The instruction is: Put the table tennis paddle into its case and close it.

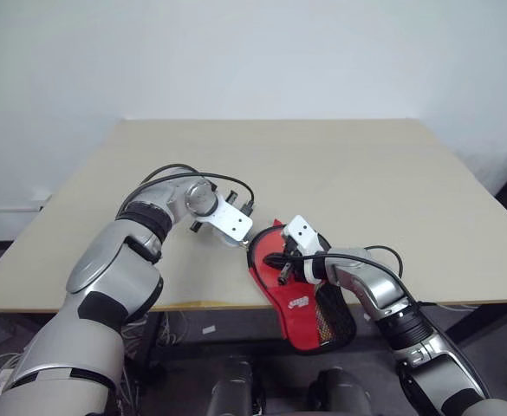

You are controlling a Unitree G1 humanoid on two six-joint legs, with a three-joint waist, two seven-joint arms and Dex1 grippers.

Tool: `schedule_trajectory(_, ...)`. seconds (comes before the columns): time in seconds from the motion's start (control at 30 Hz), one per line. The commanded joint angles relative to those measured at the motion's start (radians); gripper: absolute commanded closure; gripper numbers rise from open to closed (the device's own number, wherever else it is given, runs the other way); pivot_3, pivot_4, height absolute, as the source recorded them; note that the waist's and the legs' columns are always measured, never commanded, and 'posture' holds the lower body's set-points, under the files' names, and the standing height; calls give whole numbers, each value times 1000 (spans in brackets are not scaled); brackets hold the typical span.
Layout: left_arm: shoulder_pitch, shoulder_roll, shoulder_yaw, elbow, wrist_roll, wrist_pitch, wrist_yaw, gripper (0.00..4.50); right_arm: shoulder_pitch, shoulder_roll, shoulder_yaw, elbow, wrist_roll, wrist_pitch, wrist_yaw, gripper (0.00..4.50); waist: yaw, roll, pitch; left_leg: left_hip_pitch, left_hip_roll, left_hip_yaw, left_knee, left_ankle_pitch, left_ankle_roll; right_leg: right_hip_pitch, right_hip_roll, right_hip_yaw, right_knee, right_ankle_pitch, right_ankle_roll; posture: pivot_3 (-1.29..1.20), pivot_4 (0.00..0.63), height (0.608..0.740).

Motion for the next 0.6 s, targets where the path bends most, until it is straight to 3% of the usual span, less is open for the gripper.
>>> schedule_trajectory(0.03,-63,10,-9,73,82,136,169,3846,5,1,9,-9,-3,11,4,4500,11,-17,3,-1,4,19,-5,1,-1,-3,2,15,12,-1,0,0,0,654)
schedule_trajectory(0.07,-65,2,-8,81,85,143,187,3846,5,1,9,-10,-3,12,4,4500,18,-35,5,2,9,45,-5,3,-4,-4,8,38,43,-13,-12,0,0,654)
schedule_trajectory(0.1,-67,-5,-8,88,88,150,204,3846,6,2,9,-10,-4,12,4,4500,20,-39,13,11,20,79,5,5,-8,-20,14,66,71,-39,-18,0,0,654)
schedule_trajectory(0.13,-69,-16,-6,95,87,162,235,3846,6,2,9,-11,-4,13,5,4500,22,-25,14,5,23,83,39,-3,-30,-34,14,80,87,-50,-22,0,0,654)
schedule_trajectory(0.17,-71,-23,-5,101,87,169,256,3846,7,3,8,-12,-5,13,5,4500,19,-13,9,-10,27,45,76,-31,-86,-35,12,66,86,-50,-23,0,0,654)
schedule_trajectory(0.2,-71,-31,-3,107,84,172,273,3846,7,3,8,-12,-5,13,5,4500,10,0,6,2,8,-26,130,-52,-114,-32,9,39,82,-50,-22,0,0,654)
schedule_trajectory(0.23,-72,-39,1,110,82,175,291,3846,7,4,8,-12,-6,14,5,4500,2,5,7,40,-13,-100,164,-110,-54,-29,-9,1,83,-50,-21,0,0,654)
schedule_trajectory(0.27,-71,-47,10,113,77,177,304,3846,8,4,8,-13,-7,14,5,4500,-2,10,8,37,-27,-124,172,-138,-44,-28,-24,-23,83,-50,-12,0,0,654)
schedule_trajectory(0.33,-69,-61,26,116,66,179,318,3846,9,4,7,-15,-7,15,5,4500,-6,12,8,36,-30,-135,167,-143,-35,-19,-29,-39,73,-56,25,0,0,654)
schedule_trajectory(0.37,-68,-67,34,118,59,180,323,3846,10,3,8,-16,-8,16,5,4500,-2,10,8,33,-31,-139,166,-143,-34,-21,-24,-37,67,-54,33,0,0,654)
schedule_trajectory(0.47,-66,-79,58,122,44,180,338,3846,11,2,7,-17,-9,18,6,4500,1,4,4,17,-42,-139,168,-137,-24,-35,-20,-21,66,-36,29,0,0,654)
schedule_trajectory(0.53,-65,-89,79,123,30,186,356,3846,11,1,6,-17,-10,18,7,4500,0,3,3,16,-47,-137,170,-136,-22,-37,-21,-15,68,-25,12,0,0,654)
schedule_trajectory(0.6,-68,-99,102,126,16,200,372,3846,10,0,5,-16,-12,18,7,4500,1,3,3,14,-52,-139,168,-136,-22,-37,-21,-13,69,-25,12,0,0,654)
